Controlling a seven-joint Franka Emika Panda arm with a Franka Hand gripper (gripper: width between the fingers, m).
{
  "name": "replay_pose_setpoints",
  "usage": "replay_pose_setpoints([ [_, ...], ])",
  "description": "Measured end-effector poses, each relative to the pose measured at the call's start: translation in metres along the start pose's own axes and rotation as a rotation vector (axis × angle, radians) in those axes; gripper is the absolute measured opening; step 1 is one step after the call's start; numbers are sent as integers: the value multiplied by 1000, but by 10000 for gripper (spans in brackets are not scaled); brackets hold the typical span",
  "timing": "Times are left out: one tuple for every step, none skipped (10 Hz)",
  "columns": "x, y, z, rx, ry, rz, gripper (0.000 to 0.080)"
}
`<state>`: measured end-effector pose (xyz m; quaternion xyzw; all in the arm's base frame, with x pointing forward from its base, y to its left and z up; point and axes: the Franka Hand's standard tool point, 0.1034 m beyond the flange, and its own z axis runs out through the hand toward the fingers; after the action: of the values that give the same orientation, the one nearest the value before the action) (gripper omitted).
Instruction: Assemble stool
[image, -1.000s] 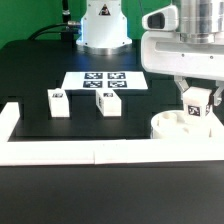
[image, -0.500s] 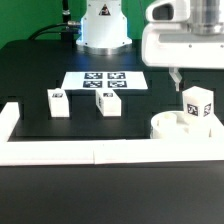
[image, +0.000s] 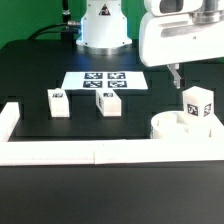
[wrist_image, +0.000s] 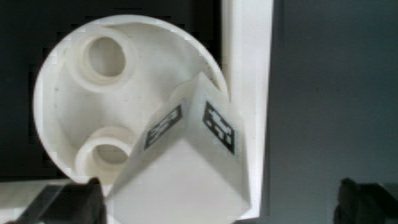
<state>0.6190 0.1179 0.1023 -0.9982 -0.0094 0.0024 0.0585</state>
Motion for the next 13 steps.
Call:
replay_pose_setpoints([
  [0,1,0,-1,0,-92,649],
  [-1,1,-1,-4,-22,-229,649],
  [2,-2,-7,-2,-55,-399,649],
  [6,-7,-9,-5,-78,-594,649],
  [6,-12,-8,1,-79,-666,649],
  [5,-9,-7,0,-81,-726,649],
  [6,-7,-7,-7,-84,-757,649],
  [6,-5,-7,-12,-87,-826,649],
  [9,-3,-7,-24,-77,-934,649],
  [14,1,-3,-47,-39,-1129,649],
  [15,7,0,-48,-37,-1317,649],
  [17,10,3,-55,-32,-1455,649],
  [17,7,6,-78,-18,-1532,649],
])
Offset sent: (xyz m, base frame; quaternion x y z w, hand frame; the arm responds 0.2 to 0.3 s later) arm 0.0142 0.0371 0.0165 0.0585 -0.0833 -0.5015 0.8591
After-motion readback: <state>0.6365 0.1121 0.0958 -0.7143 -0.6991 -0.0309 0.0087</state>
